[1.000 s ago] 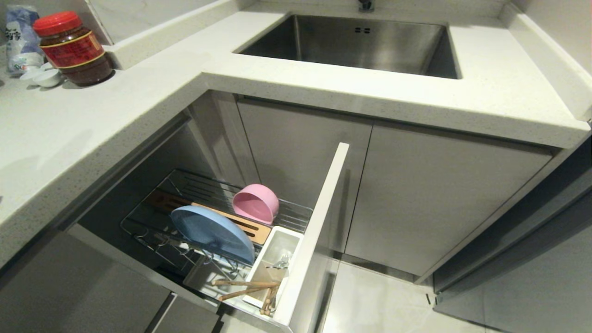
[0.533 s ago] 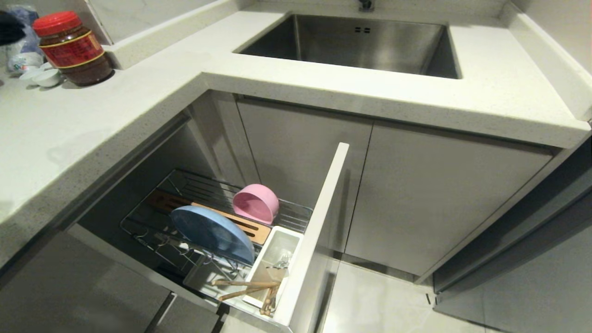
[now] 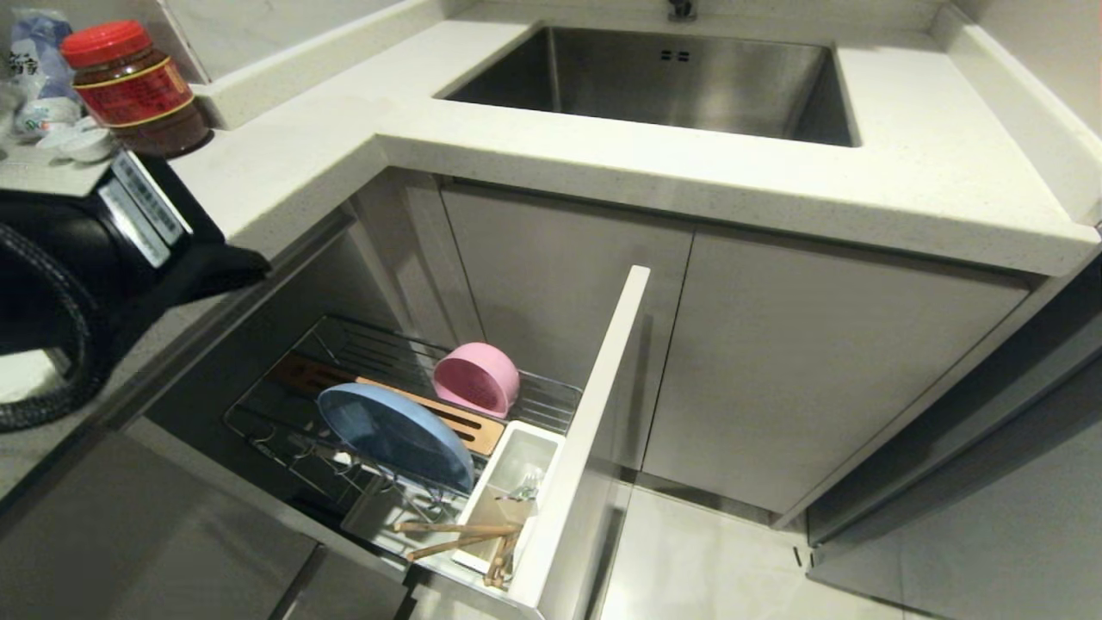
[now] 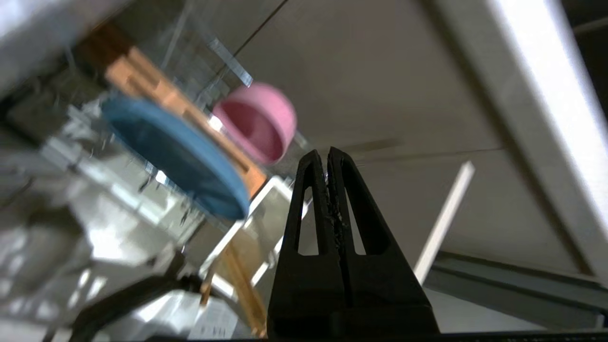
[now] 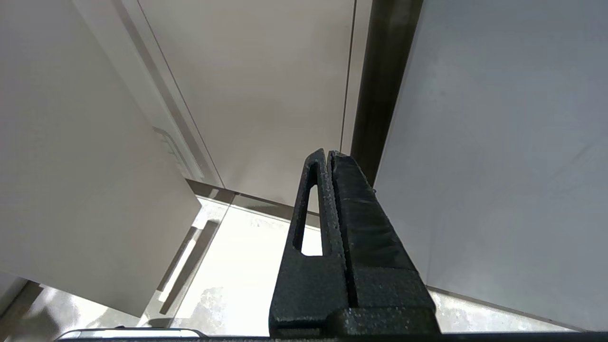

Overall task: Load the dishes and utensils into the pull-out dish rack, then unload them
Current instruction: Take the plate out of the cupboard

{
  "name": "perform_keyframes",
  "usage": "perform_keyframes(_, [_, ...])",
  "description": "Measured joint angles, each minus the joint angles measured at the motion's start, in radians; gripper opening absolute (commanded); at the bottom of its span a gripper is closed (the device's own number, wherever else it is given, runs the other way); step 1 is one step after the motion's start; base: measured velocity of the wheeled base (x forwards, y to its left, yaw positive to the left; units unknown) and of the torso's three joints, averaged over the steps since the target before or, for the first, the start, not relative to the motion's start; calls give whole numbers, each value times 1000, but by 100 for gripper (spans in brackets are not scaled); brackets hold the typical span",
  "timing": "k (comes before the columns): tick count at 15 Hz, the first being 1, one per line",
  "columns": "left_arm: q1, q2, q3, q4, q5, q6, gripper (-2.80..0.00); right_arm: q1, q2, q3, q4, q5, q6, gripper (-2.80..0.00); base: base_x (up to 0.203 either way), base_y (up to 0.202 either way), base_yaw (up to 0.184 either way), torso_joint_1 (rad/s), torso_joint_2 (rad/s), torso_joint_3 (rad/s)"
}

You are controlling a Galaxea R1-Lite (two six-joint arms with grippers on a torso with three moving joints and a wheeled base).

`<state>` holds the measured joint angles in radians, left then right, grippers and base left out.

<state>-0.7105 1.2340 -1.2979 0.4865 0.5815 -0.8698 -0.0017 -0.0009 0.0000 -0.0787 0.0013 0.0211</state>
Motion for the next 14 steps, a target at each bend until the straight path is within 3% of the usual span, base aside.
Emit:
perform_keyframes(6, [-17,64,155,-2,-7,-182,0,0,0,0,0,0,0,-280,0,0,0,0,0,0])
perform_keyframes(14, [67,263,257,-199,-5,-195,0,0,0,0,0,0,0,-280,0,0,0,0,0,0])
